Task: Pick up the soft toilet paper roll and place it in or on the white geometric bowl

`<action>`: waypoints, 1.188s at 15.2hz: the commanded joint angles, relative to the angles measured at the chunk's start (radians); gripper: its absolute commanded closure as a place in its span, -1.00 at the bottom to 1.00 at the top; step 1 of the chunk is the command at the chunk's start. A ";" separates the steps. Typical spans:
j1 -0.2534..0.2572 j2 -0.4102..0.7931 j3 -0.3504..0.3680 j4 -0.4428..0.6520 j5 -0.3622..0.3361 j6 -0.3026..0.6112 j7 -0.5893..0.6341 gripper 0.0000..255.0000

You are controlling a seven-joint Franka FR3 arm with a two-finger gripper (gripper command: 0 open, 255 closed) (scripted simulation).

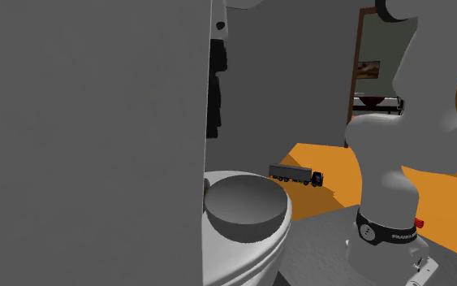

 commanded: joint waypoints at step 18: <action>-0.202 0.744 -0.178 0.566 0.097 -0.118 0.122 -1.00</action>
